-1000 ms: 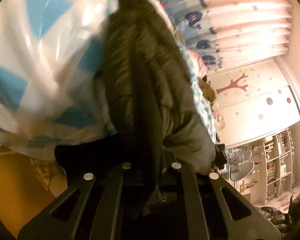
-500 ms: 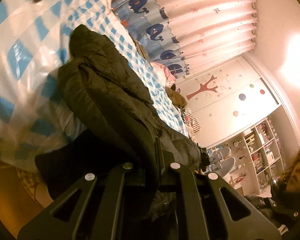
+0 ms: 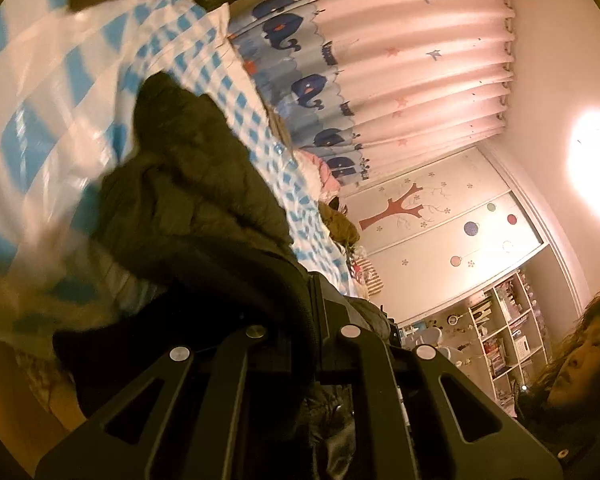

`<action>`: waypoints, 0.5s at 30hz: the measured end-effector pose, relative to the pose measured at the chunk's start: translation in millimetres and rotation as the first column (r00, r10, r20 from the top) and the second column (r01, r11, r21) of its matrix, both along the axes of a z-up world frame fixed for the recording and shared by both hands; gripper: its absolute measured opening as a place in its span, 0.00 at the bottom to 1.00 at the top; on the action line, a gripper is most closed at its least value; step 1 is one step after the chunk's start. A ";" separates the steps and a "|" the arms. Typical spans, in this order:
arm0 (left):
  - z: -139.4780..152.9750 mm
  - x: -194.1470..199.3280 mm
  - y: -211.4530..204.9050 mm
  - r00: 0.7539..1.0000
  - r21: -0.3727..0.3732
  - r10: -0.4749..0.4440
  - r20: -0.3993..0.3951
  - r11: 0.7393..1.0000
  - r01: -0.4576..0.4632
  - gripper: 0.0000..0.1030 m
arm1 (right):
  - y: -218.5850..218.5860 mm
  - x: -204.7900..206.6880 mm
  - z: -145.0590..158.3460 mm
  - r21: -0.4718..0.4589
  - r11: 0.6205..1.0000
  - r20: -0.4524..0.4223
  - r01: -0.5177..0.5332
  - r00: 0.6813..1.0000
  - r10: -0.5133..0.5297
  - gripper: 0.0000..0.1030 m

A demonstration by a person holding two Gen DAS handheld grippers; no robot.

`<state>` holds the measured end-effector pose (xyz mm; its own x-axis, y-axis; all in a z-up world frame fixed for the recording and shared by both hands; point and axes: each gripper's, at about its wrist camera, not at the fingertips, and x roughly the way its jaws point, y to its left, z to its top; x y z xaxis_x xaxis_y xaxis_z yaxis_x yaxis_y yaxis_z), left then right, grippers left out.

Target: Fold large clothes

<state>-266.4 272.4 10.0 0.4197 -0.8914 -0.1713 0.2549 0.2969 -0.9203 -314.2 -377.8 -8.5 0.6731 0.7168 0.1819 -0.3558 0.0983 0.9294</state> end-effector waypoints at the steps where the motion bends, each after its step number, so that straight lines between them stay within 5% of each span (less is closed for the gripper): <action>1: 7.4 8.9 -0.6 1.000 -0.006 0.007 0.010 1.000 -0.007 0.05 | -0.6 7.1 4.6 -0.003 1.000 0.009 -0.003 1.000 0.004 0.17; 15: 64.9 147.1 -16.5 0.994 -0.050 0.108 0.021 0.993 -0.106 0.06 | -29.8 116.0 56.1 -0.047 0.998 0.053 0.029 0.998 -0.027 0.17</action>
